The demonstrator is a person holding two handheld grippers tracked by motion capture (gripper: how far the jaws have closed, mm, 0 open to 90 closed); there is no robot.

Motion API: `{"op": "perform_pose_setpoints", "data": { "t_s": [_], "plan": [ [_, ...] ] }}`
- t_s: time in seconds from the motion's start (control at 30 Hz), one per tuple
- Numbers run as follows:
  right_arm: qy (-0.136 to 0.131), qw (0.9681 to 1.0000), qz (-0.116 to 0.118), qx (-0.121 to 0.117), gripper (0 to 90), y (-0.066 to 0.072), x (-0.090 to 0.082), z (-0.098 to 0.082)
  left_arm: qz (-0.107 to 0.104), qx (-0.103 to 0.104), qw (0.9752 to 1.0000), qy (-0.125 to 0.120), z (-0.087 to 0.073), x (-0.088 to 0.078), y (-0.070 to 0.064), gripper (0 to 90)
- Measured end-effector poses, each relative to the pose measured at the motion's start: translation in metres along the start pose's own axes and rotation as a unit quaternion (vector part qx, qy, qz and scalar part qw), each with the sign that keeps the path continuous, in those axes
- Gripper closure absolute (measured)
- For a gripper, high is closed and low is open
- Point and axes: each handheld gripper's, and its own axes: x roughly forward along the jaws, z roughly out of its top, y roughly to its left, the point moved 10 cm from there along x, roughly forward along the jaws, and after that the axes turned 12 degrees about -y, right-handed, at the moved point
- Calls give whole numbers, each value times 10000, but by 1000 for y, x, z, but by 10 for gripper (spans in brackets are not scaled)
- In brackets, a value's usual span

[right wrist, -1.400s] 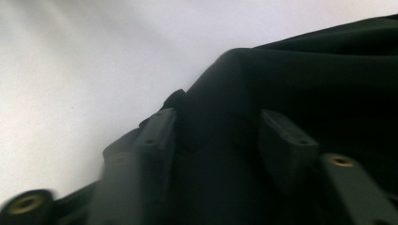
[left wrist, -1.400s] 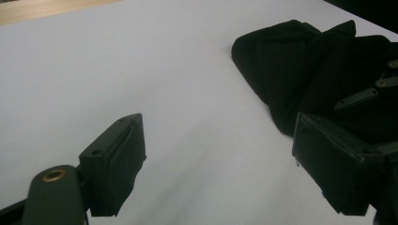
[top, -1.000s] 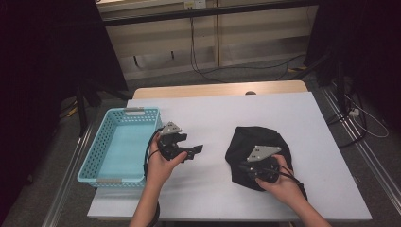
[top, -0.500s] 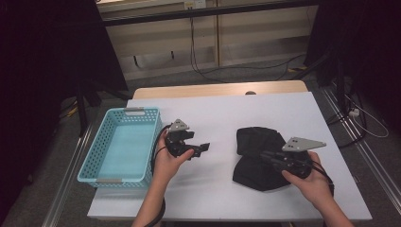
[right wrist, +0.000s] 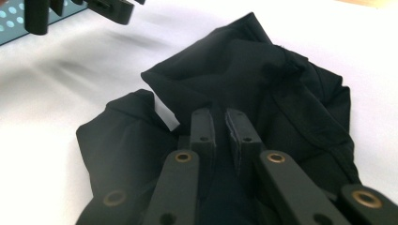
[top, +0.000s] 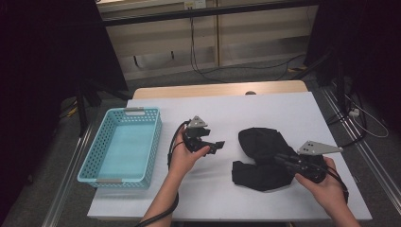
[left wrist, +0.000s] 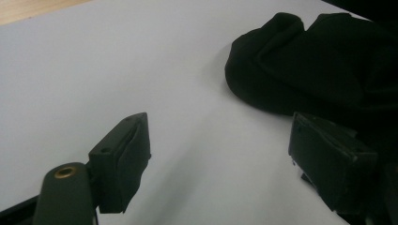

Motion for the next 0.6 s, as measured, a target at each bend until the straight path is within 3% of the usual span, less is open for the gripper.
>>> {"op": "perform_pose_setpoints", "data": {
  "t_s": [0.27, 0.4, 0.6],
  "plan": [
    [4, 10000, 18, 77, 825, -1, 1, -2, -112, -15, 9999, 92, -9, 29, -1, 264],
    [24, 10000, 54, 46, 824, 2, 4, -2, -170, 205, 9994, 203, -14, 43, -5, 309],
    [23, 10000, 83, 1, 822, 3, 7, -1, -266, 298, 9989, 229, -14, 63, -15, 364]
  ]
}}
